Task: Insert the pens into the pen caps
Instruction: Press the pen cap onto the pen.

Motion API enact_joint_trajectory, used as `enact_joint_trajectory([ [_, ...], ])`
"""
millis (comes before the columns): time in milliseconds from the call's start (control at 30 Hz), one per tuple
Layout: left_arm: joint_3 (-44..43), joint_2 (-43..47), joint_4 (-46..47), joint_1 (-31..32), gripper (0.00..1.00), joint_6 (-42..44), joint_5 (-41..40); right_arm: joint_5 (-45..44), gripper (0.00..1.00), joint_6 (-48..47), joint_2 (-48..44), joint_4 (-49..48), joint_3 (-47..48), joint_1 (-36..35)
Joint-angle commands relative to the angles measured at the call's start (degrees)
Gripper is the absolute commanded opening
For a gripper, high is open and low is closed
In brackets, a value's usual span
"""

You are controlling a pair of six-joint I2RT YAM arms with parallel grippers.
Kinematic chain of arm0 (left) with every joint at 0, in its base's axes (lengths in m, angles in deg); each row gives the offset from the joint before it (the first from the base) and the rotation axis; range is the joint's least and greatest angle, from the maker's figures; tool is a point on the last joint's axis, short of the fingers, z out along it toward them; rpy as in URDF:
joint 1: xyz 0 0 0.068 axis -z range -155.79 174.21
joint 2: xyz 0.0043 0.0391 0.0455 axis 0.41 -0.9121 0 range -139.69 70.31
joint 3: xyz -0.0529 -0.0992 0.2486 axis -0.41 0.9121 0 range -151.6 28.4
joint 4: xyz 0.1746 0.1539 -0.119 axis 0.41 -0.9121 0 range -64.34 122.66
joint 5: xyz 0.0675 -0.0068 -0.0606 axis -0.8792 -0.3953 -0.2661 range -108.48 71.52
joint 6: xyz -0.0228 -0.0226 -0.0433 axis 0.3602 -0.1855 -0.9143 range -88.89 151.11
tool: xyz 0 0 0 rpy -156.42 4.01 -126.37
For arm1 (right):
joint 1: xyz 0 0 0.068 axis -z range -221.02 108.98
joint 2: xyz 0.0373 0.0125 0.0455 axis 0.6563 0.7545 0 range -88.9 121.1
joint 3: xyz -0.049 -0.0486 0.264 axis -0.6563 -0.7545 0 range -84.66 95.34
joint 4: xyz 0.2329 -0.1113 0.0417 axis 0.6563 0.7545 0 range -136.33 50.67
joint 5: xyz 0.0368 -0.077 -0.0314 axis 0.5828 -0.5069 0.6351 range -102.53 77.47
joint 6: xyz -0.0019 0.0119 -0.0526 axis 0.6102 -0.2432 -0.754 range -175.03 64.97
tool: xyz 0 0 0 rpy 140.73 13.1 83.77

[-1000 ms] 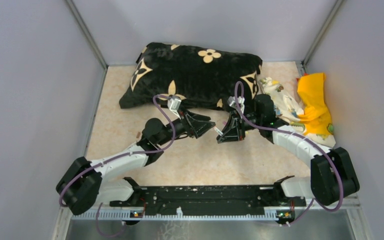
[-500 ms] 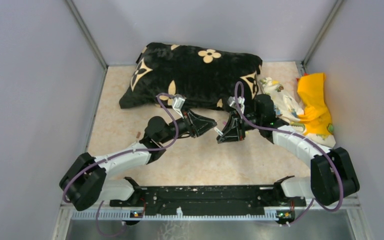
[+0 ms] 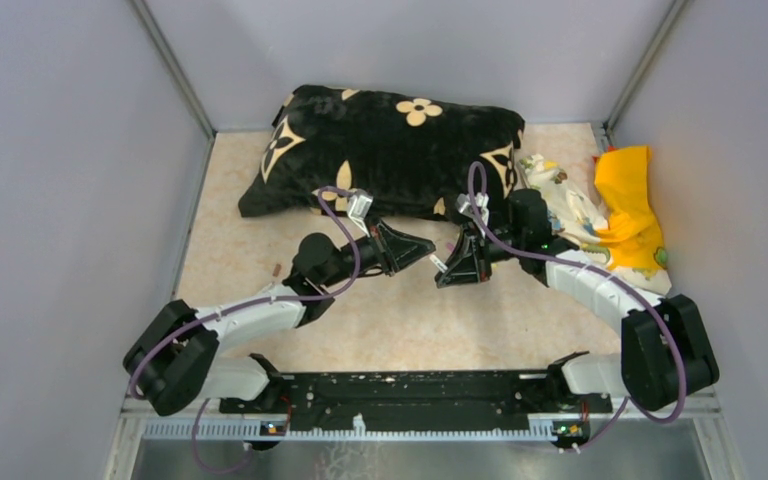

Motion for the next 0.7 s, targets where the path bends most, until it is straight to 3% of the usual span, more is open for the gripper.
enact_joint_trajectory([
  [0, 0.6, -2.4, -5.4, 5.4, 0.0, 0.1, -1.2, -6.9, 0.0, -1.1, -1.7, -0.1, 4.8, 0.6],
  [100, -0.3, -3.0, -14.3, 8.3, 0.0, 0.2, -5.5, -15.6, 0.0, -2.6, -4.4, 1.5, 5.2, 1.3],
  [233, 1.0, -4.1, -14.3, 9.5, 0.0, -1.5, -3.2, -21.6, 0.0, -5.0, -7.6, 2.3, 5.2, 2.4],
  [333, 2.6, -4.6, -9.2, 9.6, 0.0, -1.0, 2.7, -12.4, 0.0, 3.5, -6.5, -5.9, 3.7, 5.1],
  [433, 2.8, -6.1, -4.6, 9.5, 0.0, -0.5, 10.6, -3.2, 0.0, 15.7, -5.4, -20.9, 0.4, 5.4],
  [533, 2.3, -8.0, -3.2, 9.4, 0.0, 0.2, 16.1, -0.1, 0.0, 26.6, -4.0, -35.1, -1.9, 5.2],
  [600, 1.2, -8.3, -9.0, 9.5, 0.0, 2.0, 15.1, -3.2, 0.0, 21.4, -4.8, -28.7, -1.2, 5.3],
  [667, -1.2, -8.1, -20.0, 10.2, 0.0, 7.5, 9.7, -10.6, 0.0, 8.7, -7.1, -12.8, 1.4, 5.3],
])
